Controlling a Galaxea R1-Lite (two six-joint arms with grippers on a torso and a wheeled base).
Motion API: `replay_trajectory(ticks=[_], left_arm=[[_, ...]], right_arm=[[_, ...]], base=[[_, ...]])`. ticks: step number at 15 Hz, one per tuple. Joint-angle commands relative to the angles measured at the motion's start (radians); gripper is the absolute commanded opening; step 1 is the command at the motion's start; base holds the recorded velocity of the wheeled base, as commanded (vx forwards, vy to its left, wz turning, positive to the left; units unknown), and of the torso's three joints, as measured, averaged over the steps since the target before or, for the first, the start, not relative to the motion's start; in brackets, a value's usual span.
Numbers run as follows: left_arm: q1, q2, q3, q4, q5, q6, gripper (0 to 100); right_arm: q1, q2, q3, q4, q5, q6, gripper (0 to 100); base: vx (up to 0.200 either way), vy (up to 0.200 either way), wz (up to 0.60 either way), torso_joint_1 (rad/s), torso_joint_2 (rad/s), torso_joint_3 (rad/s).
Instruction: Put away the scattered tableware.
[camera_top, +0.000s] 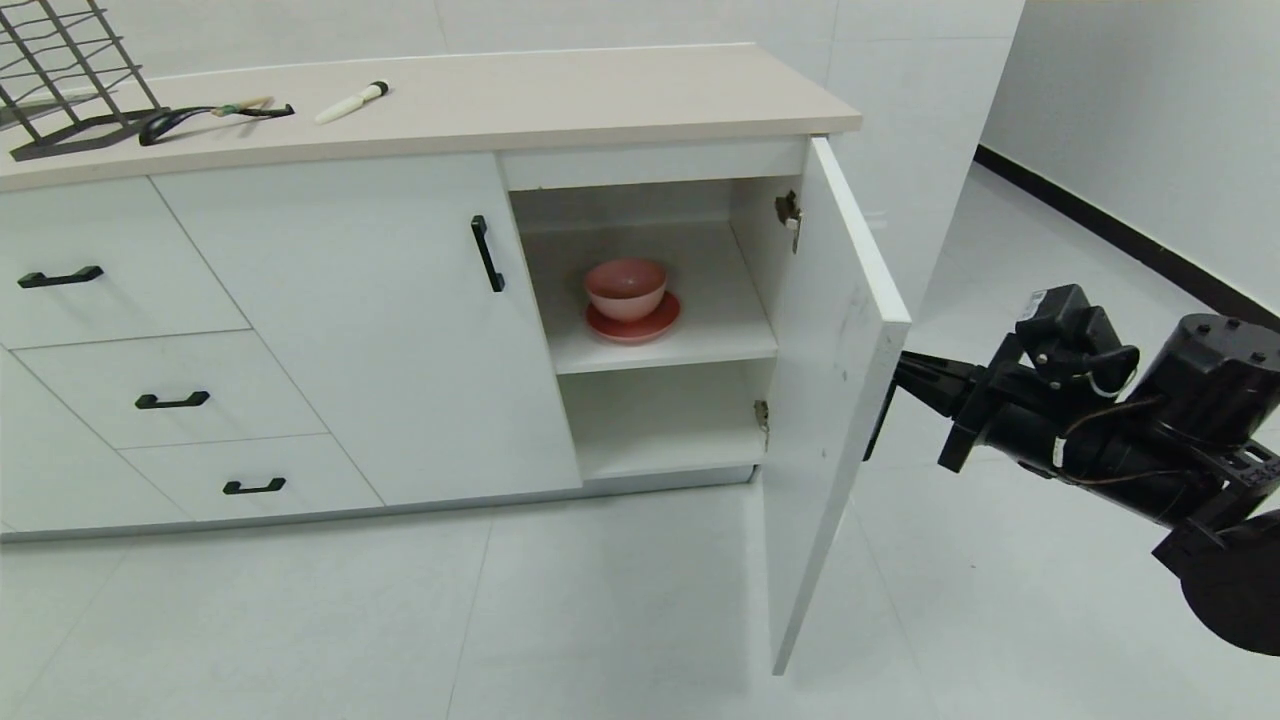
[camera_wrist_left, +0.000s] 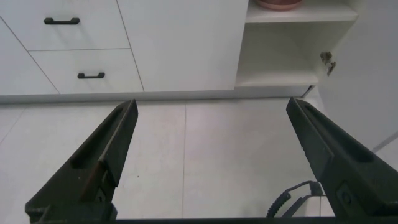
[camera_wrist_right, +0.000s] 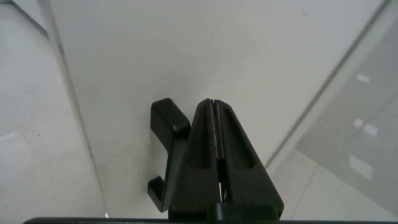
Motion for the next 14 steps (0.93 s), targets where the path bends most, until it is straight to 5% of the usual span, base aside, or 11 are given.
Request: replay_trajectory(ticks=[1,14], left_arm=[[-0.001,0.000,0.000,0.000,0.000,0.000,100],[0.001,0.000,0.000,-0.002,0.000,0.000,100]], right_arm=[[0.037,0.035,-0.030,0.000,0.000,-0.001,0],[0.175,0.202,-0.221,-0.002,-0.002,-0.001,0]], base=[[0.000,0.000,0.00,0.000,0.00,0.000],[0.000,0.000,0.00,0.000,0.00,0.000]])
